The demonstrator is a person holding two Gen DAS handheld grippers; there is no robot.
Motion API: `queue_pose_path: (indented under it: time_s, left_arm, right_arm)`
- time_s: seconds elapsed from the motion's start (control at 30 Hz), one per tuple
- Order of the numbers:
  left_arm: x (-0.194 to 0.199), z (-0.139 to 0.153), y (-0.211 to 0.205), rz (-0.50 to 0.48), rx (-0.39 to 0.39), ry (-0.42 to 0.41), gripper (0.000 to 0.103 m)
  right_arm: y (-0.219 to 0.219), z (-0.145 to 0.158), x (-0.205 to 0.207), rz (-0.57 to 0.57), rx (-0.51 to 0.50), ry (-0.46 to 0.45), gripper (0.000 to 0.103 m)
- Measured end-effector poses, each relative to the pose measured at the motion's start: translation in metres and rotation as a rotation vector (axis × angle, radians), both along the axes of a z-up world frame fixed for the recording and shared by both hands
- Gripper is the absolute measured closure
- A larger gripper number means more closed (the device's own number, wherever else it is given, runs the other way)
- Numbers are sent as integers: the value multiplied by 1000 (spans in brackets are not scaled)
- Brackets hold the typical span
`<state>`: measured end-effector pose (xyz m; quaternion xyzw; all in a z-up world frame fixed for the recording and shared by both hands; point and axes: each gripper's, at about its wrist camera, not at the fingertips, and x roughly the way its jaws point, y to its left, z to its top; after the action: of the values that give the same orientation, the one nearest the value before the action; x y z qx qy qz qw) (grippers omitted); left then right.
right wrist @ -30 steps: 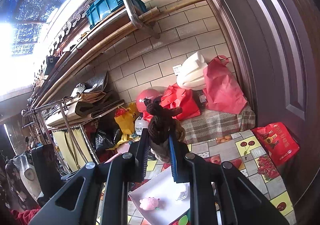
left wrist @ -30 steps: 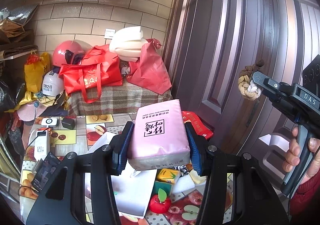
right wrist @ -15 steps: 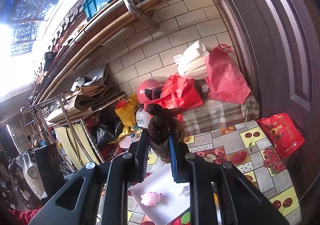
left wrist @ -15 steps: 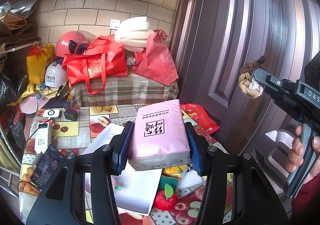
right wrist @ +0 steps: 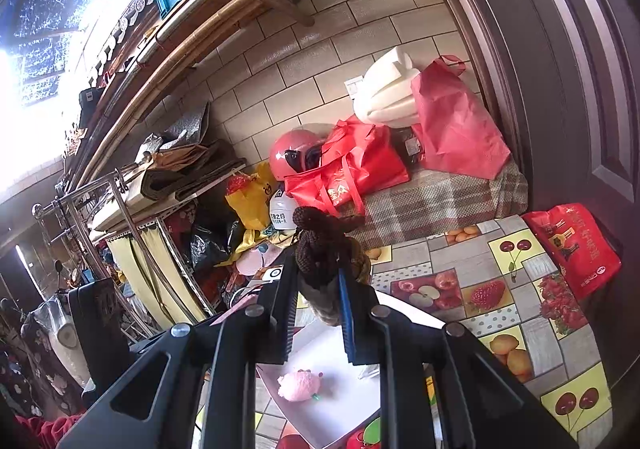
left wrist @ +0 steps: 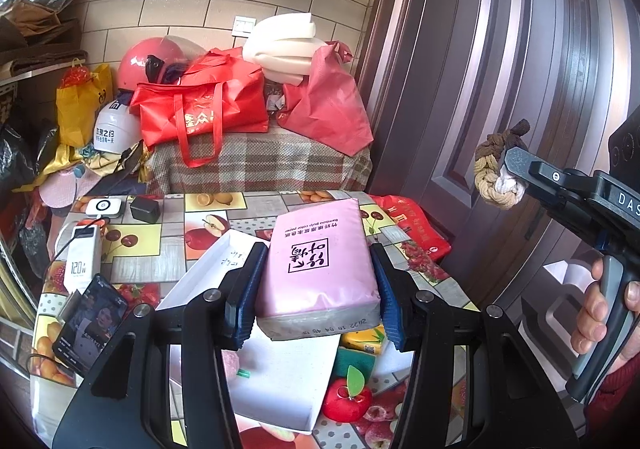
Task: Organize soft objects
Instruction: 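Place tissue pack in white box with left tool while right tool drops rope toy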
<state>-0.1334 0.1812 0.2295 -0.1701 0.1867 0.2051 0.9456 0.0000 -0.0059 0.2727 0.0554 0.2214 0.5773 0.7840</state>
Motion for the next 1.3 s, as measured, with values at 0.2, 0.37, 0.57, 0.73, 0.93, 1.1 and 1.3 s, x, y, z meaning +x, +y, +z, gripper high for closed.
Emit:
queue_pose_path:
  time_s: [0.2,0.37,0.57,0.73,0.93,1.1,1.3]
  left_arm:
    - [6,-12,22,28,-24,21,53]
    - [13,-26,39,42,-48,46,53]
    - [28,-59,57,47,-103,111,53]
    - [43,-110,72,66,-178,202,53]
    - [55,-133,97,102,-195,259,53]
    - [60,-141,114,145,-203,278,40]
    - [53,-155,124,237,-211,309,0]
  right_arm:
    - [23,-17,4,26,-55,19,85]
    - [44,-35,9,50,-98,44,85]
    - [73,-66,13,92,-183,81,85]
    - [101,-113,13,134,-305,139,85]
    - [127,-159,18,155,-420,190,83]
    - [137,-175,22,128,-461,196,66]
    - [133,-187,20,84,-505,149,0]
